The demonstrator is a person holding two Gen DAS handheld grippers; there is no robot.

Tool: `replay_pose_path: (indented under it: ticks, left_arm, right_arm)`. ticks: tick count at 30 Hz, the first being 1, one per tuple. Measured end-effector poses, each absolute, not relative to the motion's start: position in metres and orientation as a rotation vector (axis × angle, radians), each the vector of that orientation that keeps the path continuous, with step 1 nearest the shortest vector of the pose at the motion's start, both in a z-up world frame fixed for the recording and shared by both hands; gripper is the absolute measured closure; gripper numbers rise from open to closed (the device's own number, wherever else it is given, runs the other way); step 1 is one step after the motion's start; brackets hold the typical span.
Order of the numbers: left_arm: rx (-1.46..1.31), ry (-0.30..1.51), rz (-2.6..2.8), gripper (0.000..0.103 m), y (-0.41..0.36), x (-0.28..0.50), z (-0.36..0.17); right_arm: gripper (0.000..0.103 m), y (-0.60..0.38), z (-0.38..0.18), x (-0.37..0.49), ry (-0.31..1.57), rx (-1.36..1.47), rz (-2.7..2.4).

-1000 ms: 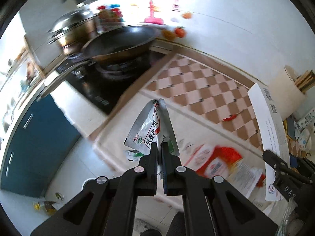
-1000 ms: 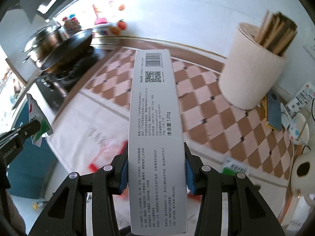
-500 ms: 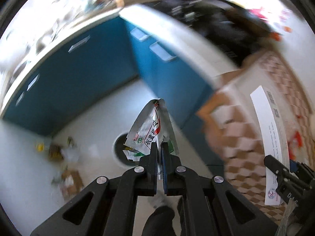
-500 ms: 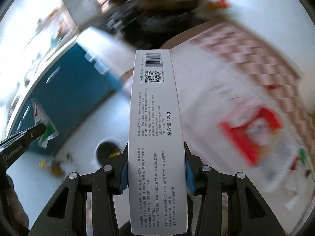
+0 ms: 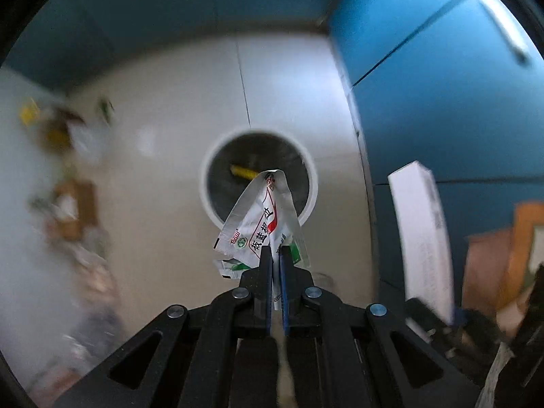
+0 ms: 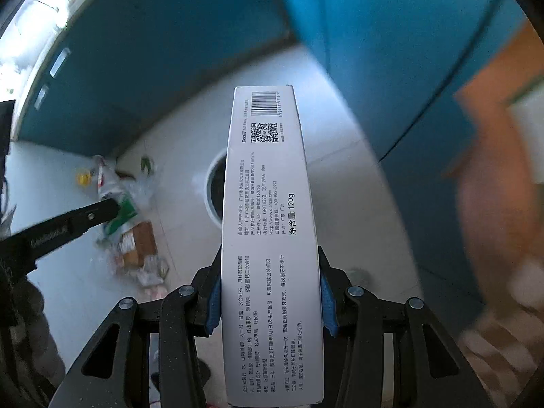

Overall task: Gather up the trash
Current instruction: 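Carry the box and sachet to the bin and open both tools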

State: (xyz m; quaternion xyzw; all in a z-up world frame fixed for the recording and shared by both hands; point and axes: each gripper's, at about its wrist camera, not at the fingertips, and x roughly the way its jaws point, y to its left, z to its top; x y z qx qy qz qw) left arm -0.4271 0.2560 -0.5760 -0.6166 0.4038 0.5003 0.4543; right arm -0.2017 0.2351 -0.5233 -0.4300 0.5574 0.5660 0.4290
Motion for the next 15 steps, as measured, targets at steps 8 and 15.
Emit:
replay_pose_path:
  ticks: [8, 15]
  left_arm:
    - [-1.808, 0.962, 1.064, 0.096, 0.275, -0.461, -0.759]
    - [-1.855, 0.987, 1.111, 0.062, 0.28, -0.482, -0.803]
  right_arm:
    - [0.055, 0.266, -0.712, -0.241, 1.581, -1.248, 1.398]
    - [0.055, 0.275, -0.808, -0.262, 1.737, -1.368, 1.353]
